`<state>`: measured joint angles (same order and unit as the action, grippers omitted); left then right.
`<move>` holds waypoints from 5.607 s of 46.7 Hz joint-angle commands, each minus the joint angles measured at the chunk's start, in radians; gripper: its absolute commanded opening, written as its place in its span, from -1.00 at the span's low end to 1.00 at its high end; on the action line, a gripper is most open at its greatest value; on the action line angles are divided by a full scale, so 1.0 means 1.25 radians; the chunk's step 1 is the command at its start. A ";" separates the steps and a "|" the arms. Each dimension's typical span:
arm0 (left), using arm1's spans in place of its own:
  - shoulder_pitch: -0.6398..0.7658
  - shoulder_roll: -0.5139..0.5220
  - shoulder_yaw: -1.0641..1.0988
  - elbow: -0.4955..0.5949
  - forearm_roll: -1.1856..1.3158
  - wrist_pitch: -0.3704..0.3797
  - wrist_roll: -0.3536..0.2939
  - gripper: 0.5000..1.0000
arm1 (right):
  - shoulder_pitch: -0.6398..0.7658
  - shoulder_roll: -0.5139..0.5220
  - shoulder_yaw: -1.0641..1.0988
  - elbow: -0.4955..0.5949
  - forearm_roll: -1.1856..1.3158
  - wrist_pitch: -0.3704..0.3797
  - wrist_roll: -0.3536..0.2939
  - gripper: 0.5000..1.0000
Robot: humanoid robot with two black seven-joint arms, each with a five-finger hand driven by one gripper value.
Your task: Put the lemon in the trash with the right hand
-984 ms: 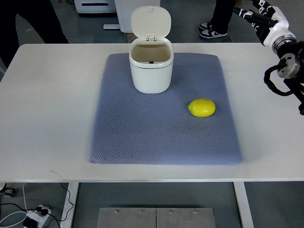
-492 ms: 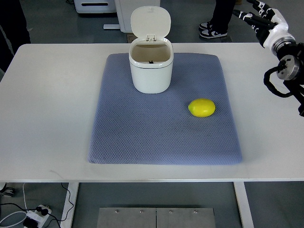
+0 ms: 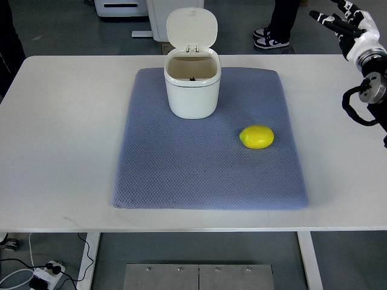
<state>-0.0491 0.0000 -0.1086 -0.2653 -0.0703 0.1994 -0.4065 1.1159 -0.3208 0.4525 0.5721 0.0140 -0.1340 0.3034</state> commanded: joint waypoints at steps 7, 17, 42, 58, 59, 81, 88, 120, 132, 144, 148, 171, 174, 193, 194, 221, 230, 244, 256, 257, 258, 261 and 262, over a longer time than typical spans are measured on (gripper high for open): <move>0.000 0.000 0.000 0.000 0.000 0.000 0.000 1.00 | 0.001 0.000 -0.023 0.018 -0.006 0.008 0.063 1.00; 0.000 0.000 0.000 0.000 0.000 0.000 0.000 1.00 | 0.004 -0.012 -0.120 0.131 -0.008 0.009 0.067 1.00; 0.000 0.000 0.000 0.000 0.000 0.000 0.000 1.00 | 0.003 -0.181 -0.278 0.471 -0.223 0.007 0.081 1.00; 0.000 0.000 0.001 0.000 0.000 0.000 0.000 1.00 | -0.005 -0.264 -0.428 0.509 -0.292 0.000 0.117 1.00; 0.000 0.000 0.000 0.000 0.000 0.000 0.000 1.00 | -0.005 -0.265 -0.434 0.509 -0.295 -0.001 0.119 1.00; 0.000 0.000 0.000 0.000 0.000 0.000 0.000 1.00 | -0.018 -0.255 -0.518 0.508 -0.352 -0.044 0.149 0.97; 0.000 0.000 0.000 0.000 0.000 0.000 0.000 1.00 | -0.020 -0.236 -0.520 0.506 -0.355 -0.063 0.159 0.96; 0.000 0.000 0.000 0.000 0.000 0.000 0.000 1.00 | -0.034 -0.167 -0.578 0.465 -0.372 -0.122 0.159 0.82; 0.000 0.000 0.000 0.000 0.000 0.000 0.000 1.00 | -0.029 -0.164 -0.596 0.464 -0.381 -0.122 0.159 0.60; 0.000 0.000 0.000 0.000 0.000 0.000 0.000 1.00 | -0.031 -0.164 -0.598 0.463 -0.382 -0.123 0.159 0.45; 0.000 0.000 0.000 0.000 0.000 0.000 0.000 1.00 | -0.035 -0.159 -0.598 0.463 -0.382 -0.125 0.159 0.41; 0.000 0.000 0.000 0.000 0.000 0.000 0.000 1.00 | -0.030 -0.134 -0.627 0.459 -0.383 -0.168 0.160 -0.39; 0.000 0.000 0.001 0.000 0.000 0.000 0.000 1.00 | -0.029 -0.130 -0.627 0.459 -0.388 -0.168 0.160 -0.67; 0.000 0.000 0.000 0.000 0.000 0.000 0.000 1.00 | -0.010 -0.126 -0.626 0.468 -0.385 -0.166 0.183 -1.00; 0.000 0.000 0.000 0.000 0.000 0.000 0.000 1.00 | -0.009 -0.127 -0.626 0.468 -0.385 -0.166 0.183 -1.00; 0.000 0.000 0.001 0.000 0.000 0.000 0.000 1.00 | 0.131 -0.215 -0.617 0.457 -0.325 -0.142 0.175 -1.00; 0.000 0.000 0.000 0.000 0.000 0.000 0.000 1.00 | 0.180 -0.215 -0.617 0.448 -0.304 -0.112 0.168 -1.00; 0.000 0.000 0.001 0.000 0.000 0.000 0.000 1.00 | 0.234 -0.161 -0.616 0.445 -0.290 -0.111 0.127 -1.00; 0.000 0.000 0.000 0.000 0.000 0.000 0.000 1.00 | 0.274 -0.039 -0.618 0.376 -0.241 -0.108 0.112 -1.00; 0.000 0.000 0.000 0.000 0.000 0.000 0.000 1.00 | 0.274 -0.029 -0.617 0.366 -0.239 -0.108 0.108 -1.00; 0.000 0.000 0.000 0.000 0.000 0.000 0.000 1.00 | 0.276 -0.018 -0.617 0.358 -0.239 -0.108 0.105 -1.00; 0.000 0.000 0.000 0.000 0.000 0.000 0.000 1.00 | 0.276 0.018 -0.617 0.335 -0.239 -0.106 0.098 -1.00; 0.000 0.000 0.000 0.000 0.000 0.000 0.000 1.00 | 0.276 0.033 -0.617 0.327 -0.239 -0.105 0.097 -1.00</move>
<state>-0.0492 0.0000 -0.1083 -0.2653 -0.0707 0.1994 -0.4061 1.4602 -0.3199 -0.3198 1.0062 -0.2854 -0.2676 0.4305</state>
